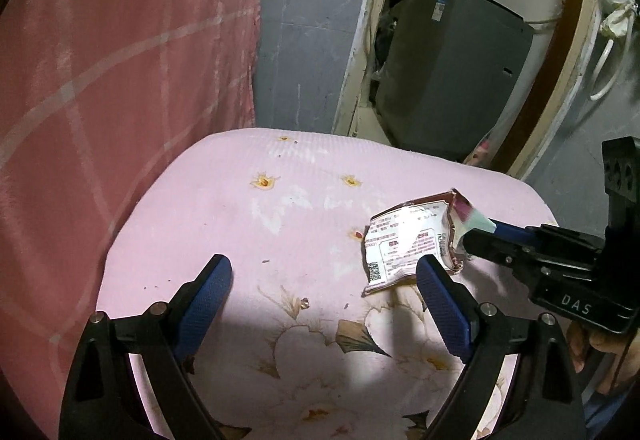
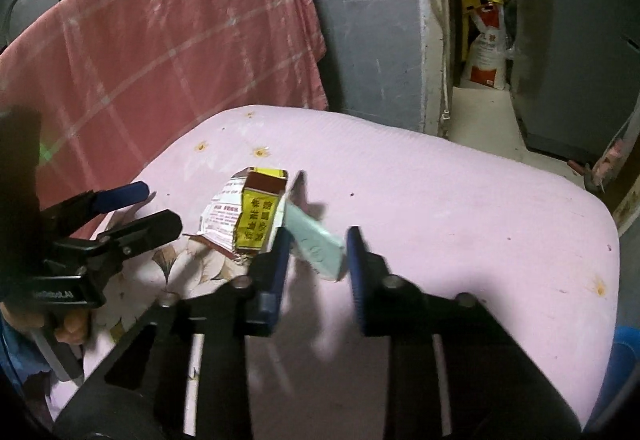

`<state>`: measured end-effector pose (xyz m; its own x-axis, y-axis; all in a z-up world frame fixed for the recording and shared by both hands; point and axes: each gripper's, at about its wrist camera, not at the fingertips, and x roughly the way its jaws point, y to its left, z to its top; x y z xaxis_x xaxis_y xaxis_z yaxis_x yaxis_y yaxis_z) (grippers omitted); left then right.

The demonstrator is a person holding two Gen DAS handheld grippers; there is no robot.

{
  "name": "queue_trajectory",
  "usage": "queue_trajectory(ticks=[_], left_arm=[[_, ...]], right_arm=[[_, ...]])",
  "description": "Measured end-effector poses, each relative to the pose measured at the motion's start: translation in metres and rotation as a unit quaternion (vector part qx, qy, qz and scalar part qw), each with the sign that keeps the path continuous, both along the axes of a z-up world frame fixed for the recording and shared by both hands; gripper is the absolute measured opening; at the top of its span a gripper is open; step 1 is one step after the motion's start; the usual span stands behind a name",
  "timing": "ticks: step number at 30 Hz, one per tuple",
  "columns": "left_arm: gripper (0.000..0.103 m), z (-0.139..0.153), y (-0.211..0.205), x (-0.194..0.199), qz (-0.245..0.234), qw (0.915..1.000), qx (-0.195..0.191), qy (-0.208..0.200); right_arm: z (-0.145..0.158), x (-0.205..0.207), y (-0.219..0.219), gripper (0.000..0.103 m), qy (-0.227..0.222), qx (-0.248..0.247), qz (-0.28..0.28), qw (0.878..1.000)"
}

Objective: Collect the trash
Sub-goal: 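Grasp the white printed packet with left gripper while right grasps the green card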

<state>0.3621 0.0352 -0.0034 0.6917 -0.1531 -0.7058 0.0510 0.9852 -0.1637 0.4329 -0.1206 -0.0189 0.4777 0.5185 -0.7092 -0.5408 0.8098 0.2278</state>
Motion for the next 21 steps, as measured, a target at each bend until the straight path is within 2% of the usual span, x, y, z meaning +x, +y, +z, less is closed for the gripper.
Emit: queue_trajectory(ticks=[1,3,6,16,21], left_arm=[[0.09,0.0,-0.001,0.0,-0.001,1.0,0.001,0.0],[0.09,0.001,-0.003,0.004,-0.006,1.0,-0.001,0.001],[0.09,0.002,-0.009,0.006,-0.016,0.9999,-0.004,0.002],[0.09,-0.004,-0.043,0.03,-0.047,0.9985,0.007,0.027],[0.09,-0.012,-0.058,0.042,-0.028,0.9972,0.04,0.056]], right_arm=[[0.001,-0.001,-0.001,0.016,-0.002,0.003,0.0,1.0],[0.003,-0.002,-0.005,0.006,-0.005,0.009,-0.006,1.0],[0.006,-0.002,-0.011,0.004,-0.008,0.015,-0.014,1.0],[0.011,0.0,-0.05,0.003,-0.009,0.034,-0.057,0.998],[0.013,0.0,-0.059,0.003,-0.009,0.05,-0.064,0.997]])
